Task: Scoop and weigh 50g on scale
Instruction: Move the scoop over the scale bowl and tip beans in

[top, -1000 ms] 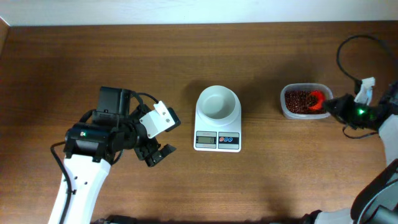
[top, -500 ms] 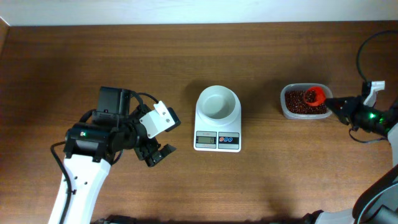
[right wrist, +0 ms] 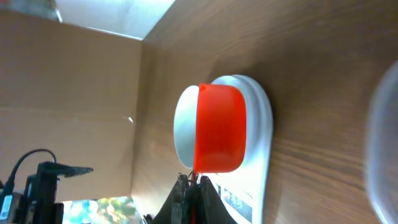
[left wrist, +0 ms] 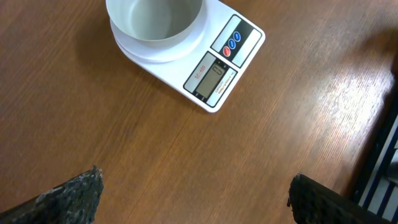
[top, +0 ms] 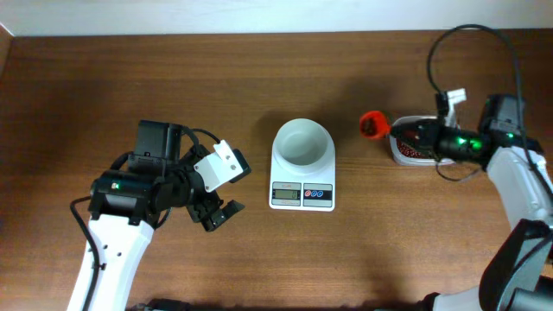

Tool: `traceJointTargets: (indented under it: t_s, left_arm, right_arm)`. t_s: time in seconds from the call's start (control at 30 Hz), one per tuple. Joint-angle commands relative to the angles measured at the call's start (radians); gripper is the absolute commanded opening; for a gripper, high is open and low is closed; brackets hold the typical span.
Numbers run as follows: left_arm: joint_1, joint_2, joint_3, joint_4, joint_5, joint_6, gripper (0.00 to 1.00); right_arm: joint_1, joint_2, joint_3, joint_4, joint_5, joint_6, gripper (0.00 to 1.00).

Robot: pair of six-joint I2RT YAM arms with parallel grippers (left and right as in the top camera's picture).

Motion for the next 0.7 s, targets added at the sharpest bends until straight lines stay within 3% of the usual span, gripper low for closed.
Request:
traceJointTargets:
  t_s: [0.0, 0.2, 0.27, 0.5, 0.67]
  left_arm:
    - [-0.004, -0.002, -0.002, 0.001, -0.004, -0.012, 0.99]
    - [-0.004, -0.002, -0.002, 0.001, -0.004, -0.012, 0.99]
    - [-0.004, -0.002, -0.002, 0.001, -0.004, -0.012, 0.99]
    - [-0.004, -0.002, -0.002, 0.001, -0.004, -0.012, 0.99]
    - [-0.004, -0.002, -0.002, 0.001, -0.004, -0.012, 0.99]
  right_arm:
    - [0.085, 0.005, 0.007, 0.048, -0.023, 0.075, 0.04]
    - [0.270, 0.005, 0.007, 0.163, 0.066, 0.140, 0.04]
    - [0.320, 0.005, 0.007, 0.166, 0.164, 0.072, 0.04]
    - [0.406, 0.005, 0.007, 0.167, 0.196, -0.311, 0.04]
    - [0.416, 0.005, 0.007, 0.167, 0.259, -0.435, 0.04]
